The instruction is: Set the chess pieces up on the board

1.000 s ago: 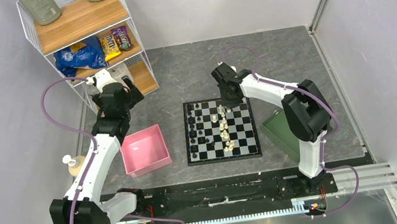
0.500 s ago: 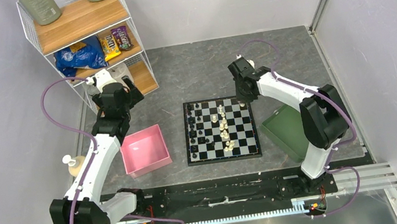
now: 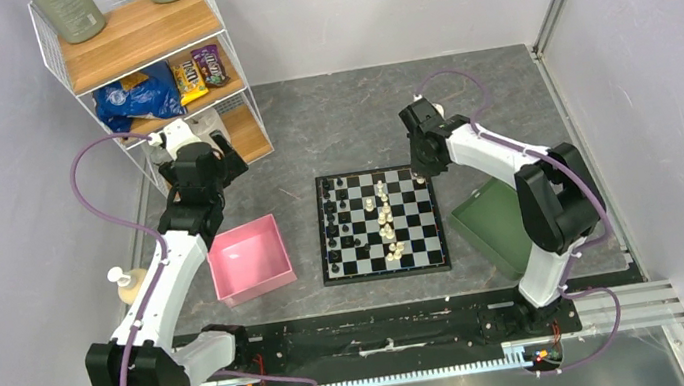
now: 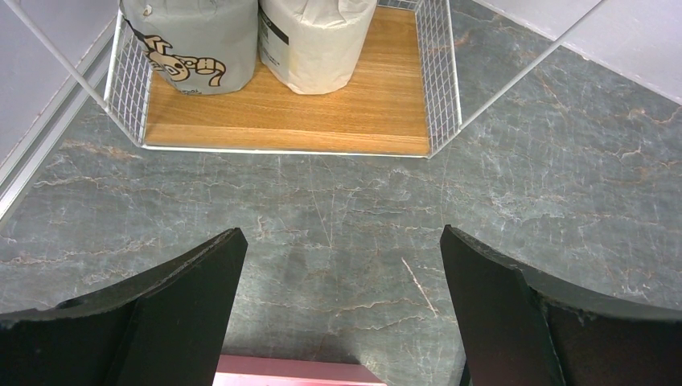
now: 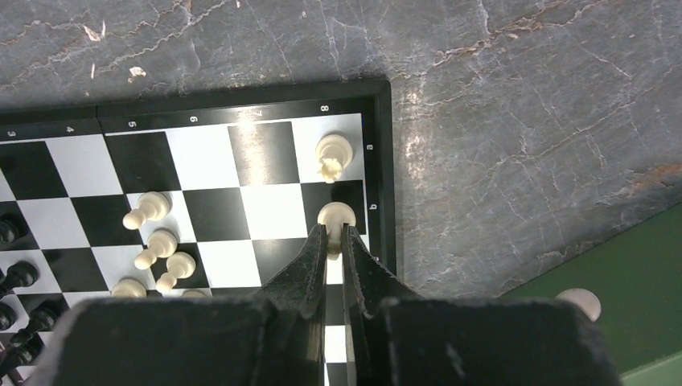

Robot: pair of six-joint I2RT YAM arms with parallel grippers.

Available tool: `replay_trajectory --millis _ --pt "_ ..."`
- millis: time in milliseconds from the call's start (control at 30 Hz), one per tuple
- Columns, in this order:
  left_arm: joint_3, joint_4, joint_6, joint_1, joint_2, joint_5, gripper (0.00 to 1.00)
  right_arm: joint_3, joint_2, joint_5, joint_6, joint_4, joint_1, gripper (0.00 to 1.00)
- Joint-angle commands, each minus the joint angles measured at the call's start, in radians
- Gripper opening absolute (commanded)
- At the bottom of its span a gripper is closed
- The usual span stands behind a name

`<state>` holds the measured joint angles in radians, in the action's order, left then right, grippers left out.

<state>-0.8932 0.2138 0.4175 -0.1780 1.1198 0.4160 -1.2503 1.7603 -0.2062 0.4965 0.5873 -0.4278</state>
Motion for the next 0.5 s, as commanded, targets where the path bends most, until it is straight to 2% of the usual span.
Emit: replay_trajectory --millis 0,267,467 --pt "0.002 -0.04 -0.014 0.003 -0.003 0.001 1.0 -0.005 0.031 0.021 -0.004 -0.029 0.003 0.13" --pt "0.004 -0.042 -0.015 0.003 -0.002 0.001 1.0 -0.005 0.056 0.018 -0.001 -0.032 0.003 0.16" --pt "0.003 -0.045 -0.014 0.003 0.003 -0.001 1.0 -0.004 0.051 0.018 -0.005 -0.029 0.002 0.33"
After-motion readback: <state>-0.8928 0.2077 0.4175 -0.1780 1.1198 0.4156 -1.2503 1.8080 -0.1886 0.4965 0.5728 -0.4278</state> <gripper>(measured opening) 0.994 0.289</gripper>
